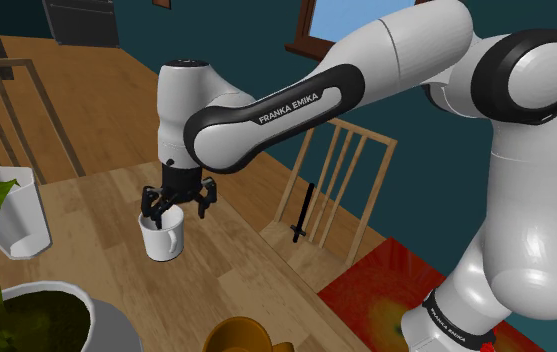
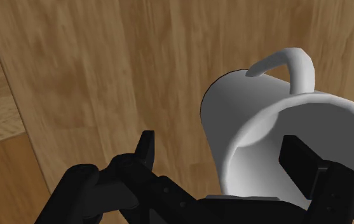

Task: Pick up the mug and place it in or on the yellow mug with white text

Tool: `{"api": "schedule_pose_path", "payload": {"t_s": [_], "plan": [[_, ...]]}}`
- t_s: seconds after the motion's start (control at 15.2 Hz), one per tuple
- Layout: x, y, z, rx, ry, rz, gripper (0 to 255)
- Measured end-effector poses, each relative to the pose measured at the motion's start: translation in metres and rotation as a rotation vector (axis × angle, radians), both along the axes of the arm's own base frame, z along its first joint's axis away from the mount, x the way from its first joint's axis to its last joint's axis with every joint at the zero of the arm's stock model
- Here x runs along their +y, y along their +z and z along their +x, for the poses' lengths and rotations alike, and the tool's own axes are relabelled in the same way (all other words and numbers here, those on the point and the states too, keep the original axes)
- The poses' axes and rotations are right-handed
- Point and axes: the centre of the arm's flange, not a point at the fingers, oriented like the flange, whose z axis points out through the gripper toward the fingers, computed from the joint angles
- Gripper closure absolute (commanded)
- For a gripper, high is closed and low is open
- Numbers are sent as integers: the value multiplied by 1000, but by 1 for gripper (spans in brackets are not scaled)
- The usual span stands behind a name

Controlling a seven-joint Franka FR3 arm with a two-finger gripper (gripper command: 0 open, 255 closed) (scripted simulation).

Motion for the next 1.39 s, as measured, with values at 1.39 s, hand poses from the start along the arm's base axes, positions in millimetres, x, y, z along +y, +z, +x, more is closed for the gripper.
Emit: {"api": "schedule_pose_path", "payload": {"t_s": [1.39], "plan": [[0, 48, 0, 0, 0, 0, 255]]}}
